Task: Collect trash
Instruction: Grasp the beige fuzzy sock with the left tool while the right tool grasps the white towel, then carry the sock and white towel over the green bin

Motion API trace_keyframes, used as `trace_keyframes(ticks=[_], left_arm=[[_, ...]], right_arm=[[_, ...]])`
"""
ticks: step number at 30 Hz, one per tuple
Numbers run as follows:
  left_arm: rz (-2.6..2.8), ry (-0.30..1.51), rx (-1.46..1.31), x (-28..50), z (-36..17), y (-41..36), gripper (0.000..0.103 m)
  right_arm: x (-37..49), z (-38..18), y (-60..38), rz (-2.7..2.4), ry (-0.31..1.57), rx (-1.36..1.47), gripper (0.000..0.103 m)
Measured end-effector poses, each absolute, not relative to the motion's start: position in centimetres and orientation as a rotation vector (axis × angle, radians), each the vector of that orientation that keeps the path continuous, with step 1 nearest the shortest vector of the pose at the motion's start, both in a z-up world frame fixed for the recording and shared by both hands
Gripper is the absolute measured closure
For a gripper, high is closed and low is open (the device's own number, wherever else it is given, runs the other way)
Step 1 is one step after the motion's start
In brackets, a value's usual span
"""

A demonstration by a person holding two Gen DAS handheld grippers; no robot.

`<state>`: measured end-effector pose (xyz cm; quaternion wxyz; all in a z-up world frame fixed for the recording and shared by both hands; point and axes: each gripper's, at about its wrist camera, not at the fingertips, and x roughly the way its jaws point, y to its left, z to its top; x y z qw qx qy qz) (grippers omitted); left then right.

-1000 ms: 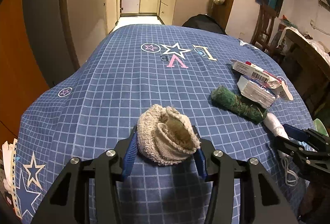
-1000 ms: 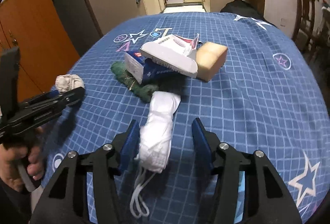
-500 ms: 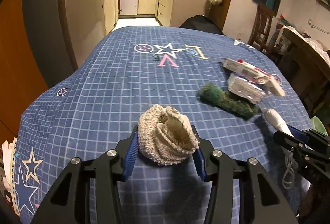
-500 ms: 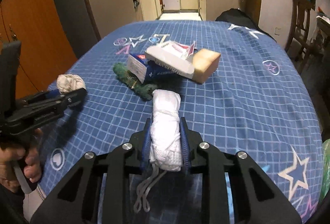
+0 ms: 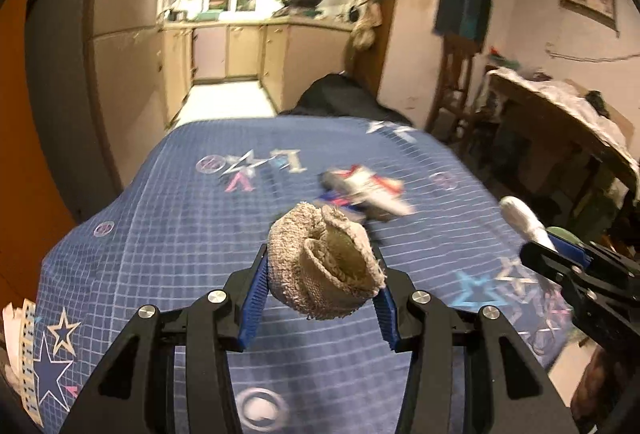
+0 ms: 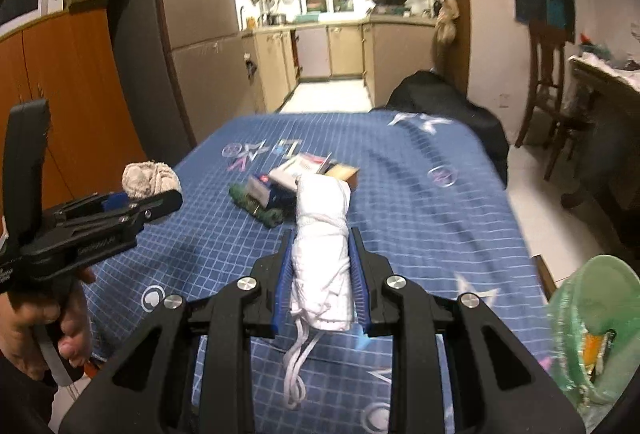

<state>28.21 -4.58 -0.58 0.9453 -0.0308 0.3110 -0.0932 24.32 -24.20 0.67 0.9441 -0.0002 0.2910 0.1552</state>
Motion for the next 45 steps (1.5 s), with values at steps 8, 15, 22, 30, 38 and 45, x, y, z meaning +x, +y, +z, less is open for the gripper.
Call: trace_keyframes(ticks=[8, 15, 22, 30, 38, 45], left_arm=[[-0.311, 0.568, -0.024, 25.2, 3.0, -10.7, 0.055], [-0.398, 0.545, 0.001, 24.2, 4.7, -16.4, 0.055], [-0.470, 0.533, 0.025, 23.8, 5.4, -20.5, 0.055], [-0.529, 0.533, 0.046, 23.8, 5.9, -24.5, 0.055], [-0.583, 0.546, 0.083, 24.7, 5.9, -29.1, 0.055], [-0.648, 0.585, 0.129, 25.9, 4.9, -35.3, 0.055]], right_arm=[[22.0, 3.5, -28.1, 0.246, 0.527, 0.013, 0.078], [21.4, 4.7, -31.6, 0.174, 0.491, 0.013, 0.078], [20.8, 5.4, -35.5, 0.097, 0.476, 0.017, 0.078], [20.2, 5.7, -38.9, 0.032, 0.473, 0.020, 0.078], [20.1, 5.3, -42.7, -0.024, 0.494, 0.039, 0.078], [19.7, 4.4, -47.8, -0.095, 0.531, 0.073, 0.078]])
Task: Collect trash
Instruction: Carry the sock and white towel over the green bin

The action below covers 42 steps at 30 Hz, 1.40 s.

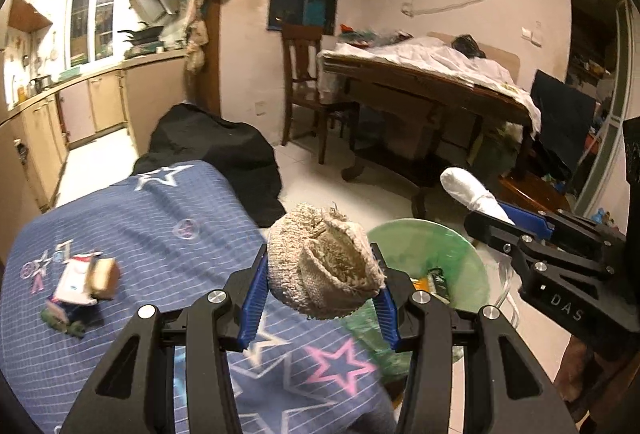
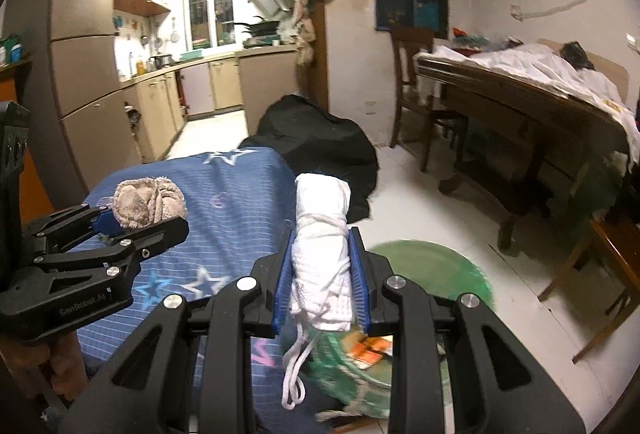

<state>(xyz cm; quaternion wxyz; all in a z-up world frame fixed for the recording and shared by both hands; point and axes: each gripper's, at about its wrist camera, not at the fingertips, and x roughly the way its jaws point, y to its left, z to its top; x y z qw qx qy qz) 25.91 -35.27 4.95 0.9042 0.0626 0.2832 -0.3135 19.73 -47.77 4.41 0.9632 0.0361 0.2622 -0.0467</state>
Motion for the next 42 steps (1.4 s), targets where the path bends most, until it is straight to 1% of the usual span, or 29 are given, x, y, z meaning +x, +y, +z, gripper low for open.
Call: trace_keyframes(ticks=[12, 18, 33, 42], left_arm=[[-0.738, 0.674, 0.214, 28.0, 1.6, -45.0, 0.055], [-0.769, 0.720, 0.245, 28.9, -0.2, -48.3, 0.055], [-0.814, 0.863, 0.303, 32.6, -3.8, -51.8, 0.055], [-0.845, 0.978, 0.331, 35.2, -6.1, -53.4, 0.055]], right_arm=[[19.9, 2.0, -54.8, -0.188, 0.627, 0.122, 0.078], [20.6, 0.4, -57.2, -0.193, 0.704, 0.131, 0.078], [23.3, -3.1, -60.4, -0.159, 0.926, 0.163, 0.078], [25.1, -4.5, -61.5, -0.129, 1.036, 0.170, 0.078]])
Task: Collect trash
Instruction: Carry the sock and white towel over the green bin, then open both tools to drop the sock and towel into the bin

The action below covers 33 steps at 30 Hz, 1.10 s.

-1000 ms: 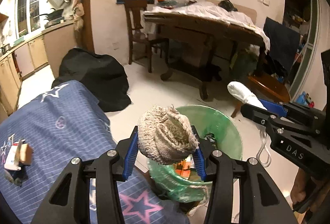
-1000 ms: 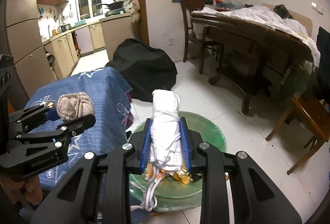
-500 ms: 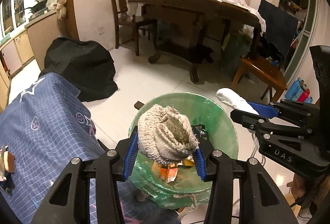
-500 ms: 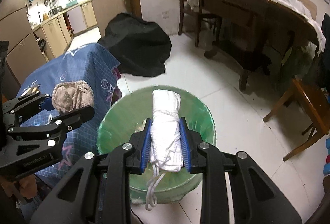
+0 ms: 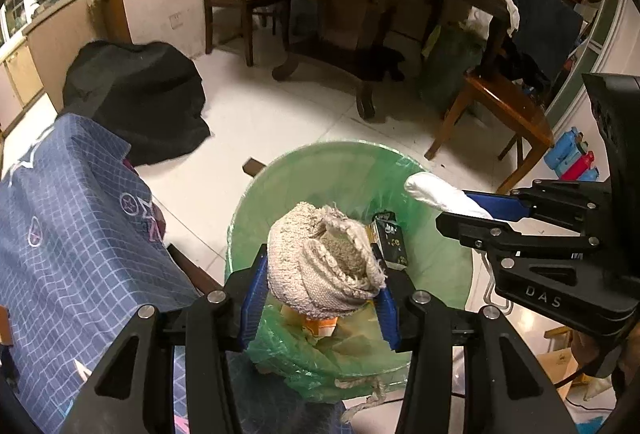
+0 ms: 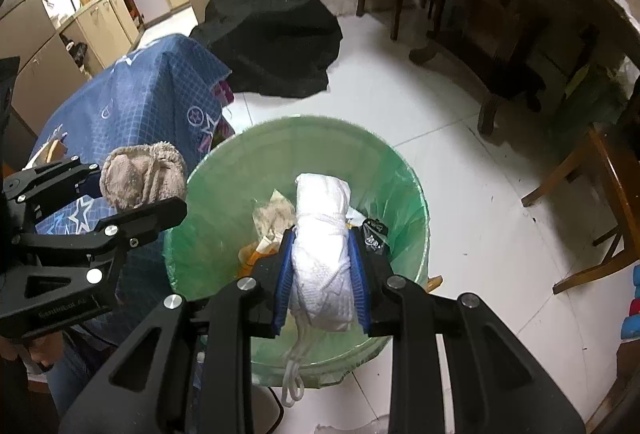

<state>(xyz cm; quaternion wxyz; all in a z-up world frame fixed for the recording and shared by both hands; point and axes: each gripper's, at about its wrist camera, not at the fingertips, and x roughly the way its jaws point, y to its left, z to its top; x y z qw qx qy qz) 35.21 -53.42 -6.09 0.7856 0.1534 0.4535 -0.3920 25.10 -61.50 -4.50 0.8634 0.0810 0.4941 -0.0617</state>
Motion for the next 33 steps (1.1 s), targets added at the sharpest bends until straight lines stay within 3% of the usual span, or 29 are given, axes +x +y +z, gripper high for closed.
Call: trace_keyframes(ticks=[25, 32, 33], left_arm=[[-0.848, 1.051, 0.362, 36.0, -8.9, -54.8, 0.054], [-0.826, 1.048, 0.362, 36.4, -9.0, -54.7, 0.045], [-0.823, 1.048, 0.360, 36.4, -9.0, -54.7, 0.042]], right_arm=[[26.7, -6.5, -61.7, -0.116, 1.107, 0.160, 0.077], [26.8, -6.5, -61.9, -0.108, 1.089, 0.185, 0.077], [26.8, -6.5, -61.9, -0.109, 1.084, 0.189, 0.071]])
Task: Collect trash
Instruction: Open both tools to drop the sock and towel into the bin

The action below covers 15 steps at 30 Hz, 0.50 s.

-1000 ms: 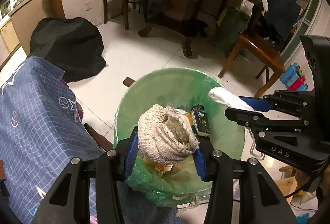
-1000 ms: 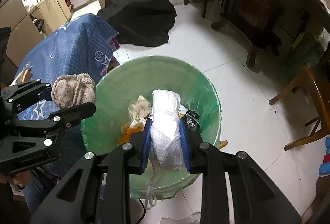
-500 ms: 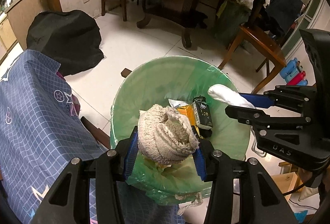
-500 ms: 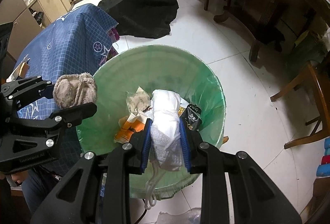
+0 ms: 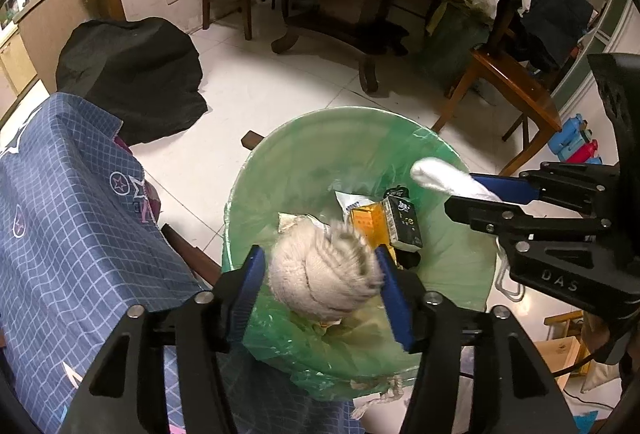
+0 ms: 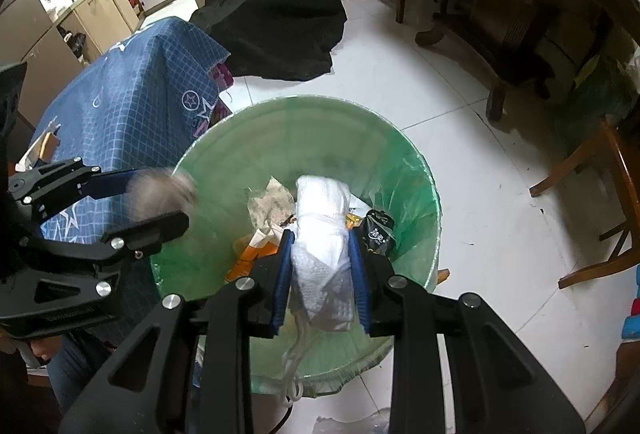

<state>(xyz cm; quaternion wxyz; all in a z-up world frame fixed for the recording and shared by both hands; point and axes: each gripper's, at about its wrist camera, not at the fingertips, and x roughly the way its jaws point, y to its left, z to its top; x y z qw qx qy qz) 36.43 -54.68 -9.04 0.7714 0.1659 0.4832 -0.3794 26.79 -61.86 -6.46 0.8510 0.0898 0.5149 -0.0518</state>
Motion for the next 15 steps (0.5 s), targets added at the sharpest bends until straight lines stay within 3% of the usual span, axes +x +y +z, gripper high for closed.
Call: trace_keyframes(ticks=[1, 3, 9, 15], left_arm=[[-0.818, 1.046, 0.357, 36.5, -9.0, -54.7, 0.041], [-0.813, 1.042, 0.353, 36.6, -9.0, -54.6, 0.036], [-0.808, 1.037, 0.351, 36.6, -9.1, -54.5, 0.035], [-0.802, 1.038, 0.350, 36.2, -9.3, -54.3, 0.034]], right_arm=[[26.8, -6.3, -62.0, -0.112, 1.076, 0.195, 0.064], [26.7, -6.2, -62.1, -0.115, 1.068, 0.198, 0.062], [26.3, -6.2, -62.4, -0.125, 1.053, 0.208, 0.058], [25.7, -6.1, -62.6, -0.140, 1.033, 0.210, 0.042]])
